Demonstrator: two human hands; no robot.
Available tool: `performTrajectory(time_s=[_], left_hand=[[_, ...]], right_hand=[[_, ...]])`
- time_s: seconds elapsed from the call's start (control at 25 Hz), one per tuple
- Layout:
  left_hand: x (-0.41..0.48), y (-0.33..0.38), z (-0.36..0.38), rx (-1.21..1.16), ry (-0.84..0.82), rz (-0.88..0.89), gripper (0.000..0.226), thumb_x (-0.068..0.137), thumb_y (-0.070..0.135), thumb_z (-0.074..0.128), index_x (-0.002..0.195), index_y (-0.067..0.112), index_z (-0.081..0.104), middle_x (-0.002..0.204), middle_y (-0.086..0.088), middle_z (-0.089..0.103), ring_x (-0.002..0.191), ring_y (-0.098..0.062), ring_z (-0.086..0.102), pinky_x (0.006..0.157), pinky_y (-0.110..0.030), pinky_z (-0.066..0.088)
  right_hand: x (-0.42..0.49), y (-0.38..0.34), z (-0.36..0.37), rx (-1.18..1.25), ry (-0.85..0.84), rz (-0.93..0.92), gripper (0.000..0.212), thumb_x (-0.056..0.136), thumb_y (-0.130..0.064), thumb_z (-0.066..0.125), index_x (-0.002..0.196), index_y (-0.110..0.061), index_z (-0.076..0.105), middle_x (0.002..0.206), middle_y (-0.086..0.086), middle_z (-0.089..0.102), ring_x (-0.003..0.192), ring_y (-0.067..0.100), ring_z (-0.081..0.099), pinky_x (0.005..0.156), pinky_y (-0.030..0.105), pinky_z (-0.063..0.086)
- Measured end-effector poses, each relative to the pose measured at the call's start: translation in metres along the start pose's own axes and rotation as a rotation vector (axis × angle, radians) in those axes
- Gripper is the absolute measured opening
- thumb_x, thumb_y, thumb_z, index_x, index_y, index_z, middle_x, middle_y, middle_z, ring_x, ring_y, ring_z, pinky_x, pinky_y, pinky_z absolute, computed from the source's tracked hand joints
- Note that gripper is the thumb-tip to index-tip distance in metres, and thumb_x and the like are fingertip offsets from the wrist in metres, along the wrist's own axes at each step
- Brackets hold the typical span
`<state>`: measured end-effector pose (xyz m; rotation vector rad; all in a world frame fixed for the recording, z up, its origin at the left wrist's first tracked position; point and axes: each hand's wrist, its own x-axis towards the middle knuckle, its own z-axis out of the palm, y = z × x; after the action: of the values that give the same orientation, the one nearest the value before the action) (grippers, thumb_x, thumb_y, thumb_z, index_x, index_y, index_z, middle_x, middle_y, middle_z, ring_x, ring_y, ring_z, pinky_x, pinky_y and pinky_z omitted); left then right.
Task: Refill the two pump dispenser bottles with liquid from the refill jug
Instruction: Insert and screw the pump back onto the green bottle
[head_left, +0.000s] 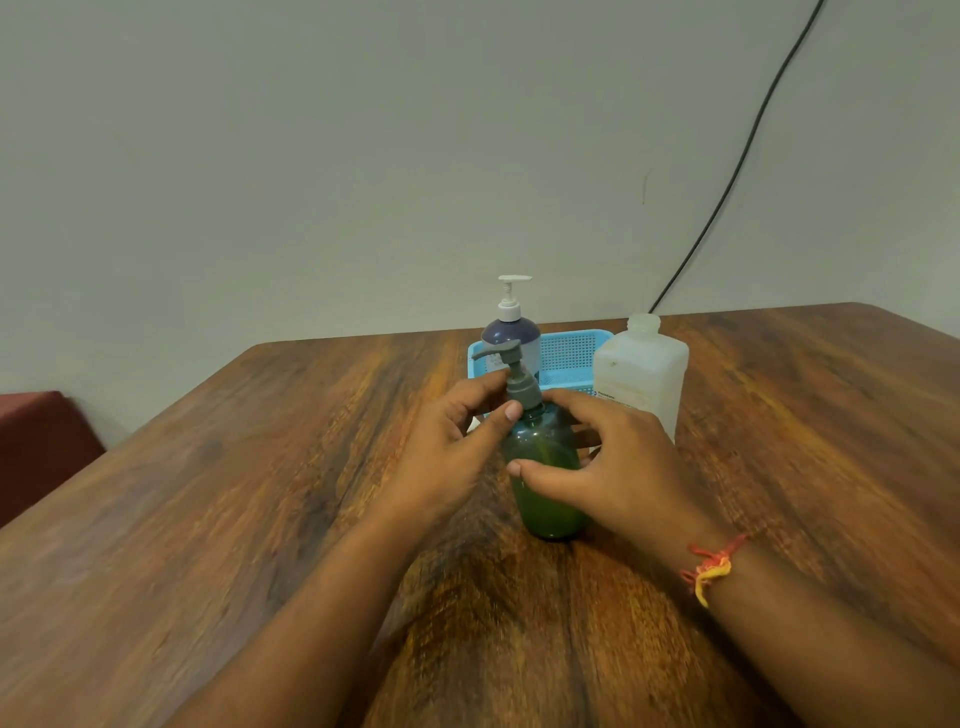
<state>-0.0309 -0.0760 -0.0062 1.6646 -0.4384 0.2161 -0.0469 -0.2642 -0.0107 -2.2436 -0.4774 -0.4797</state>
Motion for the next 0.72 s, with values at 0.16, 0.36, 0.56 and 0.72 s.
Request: performTrajectory(time_s=[0.16,0.36,0.56,0.72], left_hand=[[-0.004,0.006,0.004,-0.024,-0.005,-0.034,0.033,0.104,0.008,0.049,0.130,0.024,0.061,0.123,0.002,0.073,0.118,-0.014,0.067,0.091,-0.028,0.058],[-0.006,0.013,0.009,0.032,0.014,0.023,0.040,0.092,0.039,0.068,0.128,0.022,0.066,0.125,-0.002,0.070,0.120,-0.019,0.066,0.096,-0.041,0.058],[-0.005,0.009,0.009,-0.083,0.085,0.017,0.049,0.097,0.013,0.064,0.143,0.020,0.049,0.117,-0.012,0.073,0.115,-0.025,0.069,0.097,-0.046,0.057],[-0.009,0.016,0.016,-0.061,0.036,-0.011,0.037,0.097,0.018,0.061,0.134,0.013,0.059,0.121,-0.003,0.074,0.114,-0.014,0.070,0.087,-0.029,0.060]], right_hand=[[-0.001,-0.004,0.003,0.016,0.004,-0.008,0.080,0.069,-0.061,0.080,0.140,-0.041,0.050,0.116,-0.029,0.048,0.098,-0.006,0.052,0.084,0.013,0.050],[-0.001,-0.004,0.010,0.037,-0.017,0.046,0.086,0.068,-0.059,0.082,0.142,-0.039,0.042,0.118,-0.024,0.053,0.102,0.000,0.056,0.086,0.017,0.052],[-0.001,-0.002,0.013,0.101,-0.021,0.077,0.086,0.064,-0.058,0.085,0.134,-0.041,0.039,0.116,-0.020,0.059,0.101,0.001,0.062,0.086,0.022,0.057],[-0.002,-0.002,0.011,0.147,-0.043,0.091,0.083,0.065,-0.050,0.086,0.133,-0.039,0.040,0.117,-0.018,0.061,0.104,0.005,0.064,0.089,0.030,0.059]])
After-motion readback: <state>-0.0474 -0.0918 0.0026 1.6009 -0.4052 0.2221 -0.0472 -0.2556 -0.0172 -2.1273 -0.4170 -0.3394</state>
